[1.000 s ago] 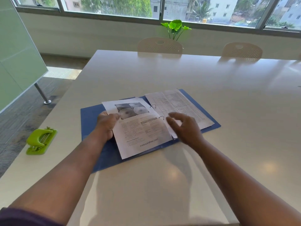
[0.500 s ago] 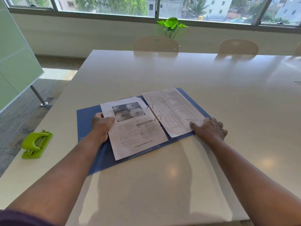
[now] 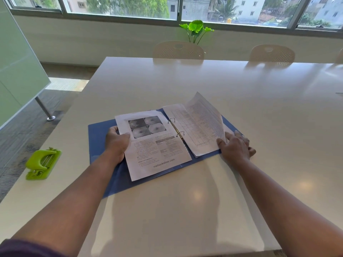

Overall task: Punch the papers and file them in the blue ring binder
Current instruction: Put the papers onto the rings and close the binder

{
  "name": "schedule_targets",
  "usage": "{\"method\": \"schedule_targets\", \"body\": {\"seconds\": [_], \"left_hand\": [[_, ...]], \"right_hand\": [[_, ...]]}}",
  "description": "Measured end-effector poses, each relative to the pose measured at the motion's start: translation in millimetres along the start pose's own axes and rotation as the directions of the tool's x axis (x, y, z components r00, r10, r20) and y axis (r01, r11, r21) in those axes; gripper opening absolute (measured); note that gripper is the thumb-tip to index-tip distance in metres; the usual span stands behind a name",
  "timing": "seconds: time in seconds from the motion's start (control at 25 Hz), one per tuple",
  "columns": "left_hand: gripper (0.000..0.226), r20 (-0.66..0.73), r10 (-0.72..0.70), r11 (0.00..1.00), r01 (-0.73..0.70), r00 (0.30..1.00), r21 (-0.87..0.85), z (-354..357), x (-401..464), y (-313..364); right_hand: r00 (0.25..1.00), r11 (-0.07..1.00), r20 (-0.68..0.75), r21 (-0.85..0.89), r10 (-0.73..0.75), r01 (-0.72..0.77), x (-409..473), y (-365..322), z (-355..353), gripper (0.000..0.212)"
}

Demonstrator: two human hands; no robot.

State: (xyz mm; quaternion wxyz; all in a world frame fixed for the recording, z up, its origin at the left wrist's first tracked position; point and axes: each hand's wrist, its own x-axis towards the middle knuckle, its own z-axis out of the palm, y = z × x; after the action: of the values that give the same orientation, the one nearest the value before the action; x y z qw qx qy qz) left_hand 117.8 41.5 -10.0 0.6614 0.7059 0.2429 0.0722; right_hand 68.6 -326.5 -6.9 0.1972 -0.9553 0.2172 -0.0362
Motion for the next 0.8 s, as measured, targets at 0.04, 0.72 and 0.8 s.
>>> {"method": "schedule_targets", "body": {"seconds": [0.04, 0.72, 0.8], "left_hand": [[0.038, 0.004, 0.003, 1.0, -0.003, 1.0, 0.0, 0.0, -0.7, 0.2], [0.015, 0.037, 0.064, 0.996, -0.066, 0.997, 0.054, -1.9, -3.3, -2.7], [0.018, 0.048, 0.025, 0.999, -0.023, 0.999, -0.035, -0.8, -4.7, -0.1]], "right_hand": [[0.999, 0.996, -0.042, 0.094, -0.004, 0.008, -1.5, -2.7, -1.4, 0.044], [0.929, 0.429, -0.21, 0.841, -0.304, 0.331, -29.5, -79.9, -41.3, 0.024], [0.866, 0.473, -0.159, 0.784, -0.474, 0.403, -45.5, -92.4, -41.4, 0.02]]}}
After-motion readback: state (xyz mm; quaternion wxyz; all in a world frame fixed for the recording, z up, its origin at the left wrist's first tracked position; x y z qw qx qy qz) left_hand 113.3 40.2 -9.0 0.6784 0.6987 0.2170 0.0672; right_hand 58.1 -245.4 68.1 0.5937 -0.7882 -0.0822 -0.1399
